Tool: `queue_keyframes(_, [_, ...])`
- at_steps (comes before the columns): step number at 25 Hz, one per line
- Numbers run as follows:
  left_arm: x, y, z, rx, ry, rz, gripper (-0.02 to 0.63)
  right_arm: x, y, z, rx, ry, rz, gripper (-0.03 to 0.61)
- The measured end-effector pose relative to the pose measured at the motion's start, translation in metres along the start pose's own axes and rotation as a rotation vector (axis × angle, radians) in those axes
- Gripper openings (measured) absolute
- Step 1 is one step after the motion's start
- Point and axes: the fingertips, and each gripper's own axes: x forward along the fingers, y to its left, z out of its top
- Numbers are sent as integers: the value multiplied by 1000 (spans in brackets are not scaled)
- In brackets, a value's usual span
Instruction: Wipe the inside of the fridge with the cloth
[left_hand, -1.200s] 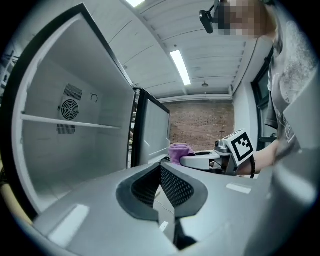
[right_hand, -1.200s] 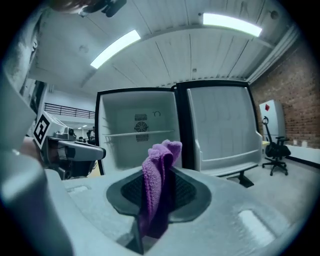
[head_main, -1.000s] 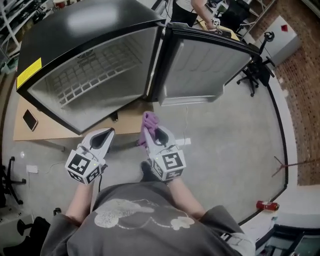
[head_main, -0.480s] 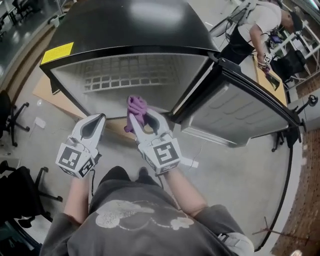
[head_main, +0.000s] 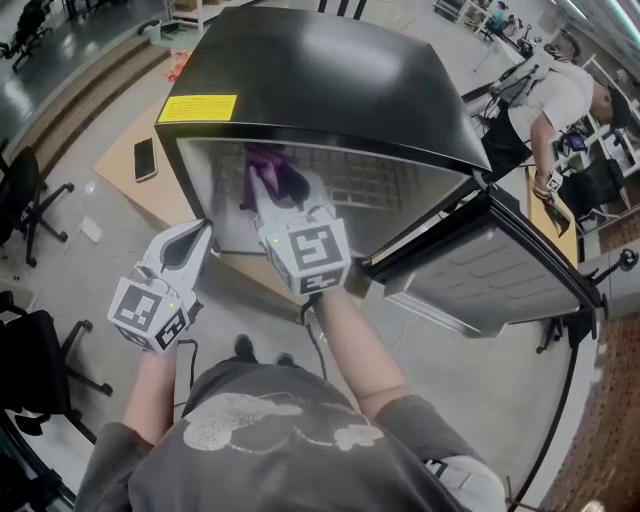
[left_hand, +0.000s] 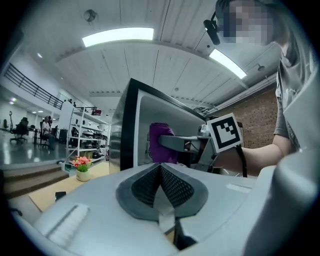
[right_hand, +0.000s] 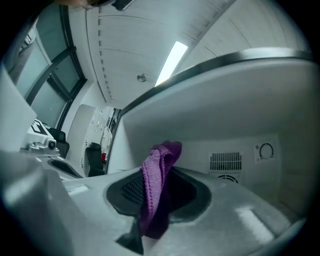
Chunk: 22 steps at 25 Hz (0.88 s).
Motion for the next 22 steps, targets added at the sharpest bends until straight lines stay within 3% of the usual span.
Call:
queue_keyframes(7, [-6,28,10,-8,-39,9,17,52,-11,-8,-74,111,-66,82])
queue_keyframes(13, [-14,55,2,-41,-57,-2,17,100,-17,-19,-104,182,-48,82])
queue_keyframes(22, [-26,83,-6,-67,-71,8,17,96,-2,-12,-28,124,25,81])
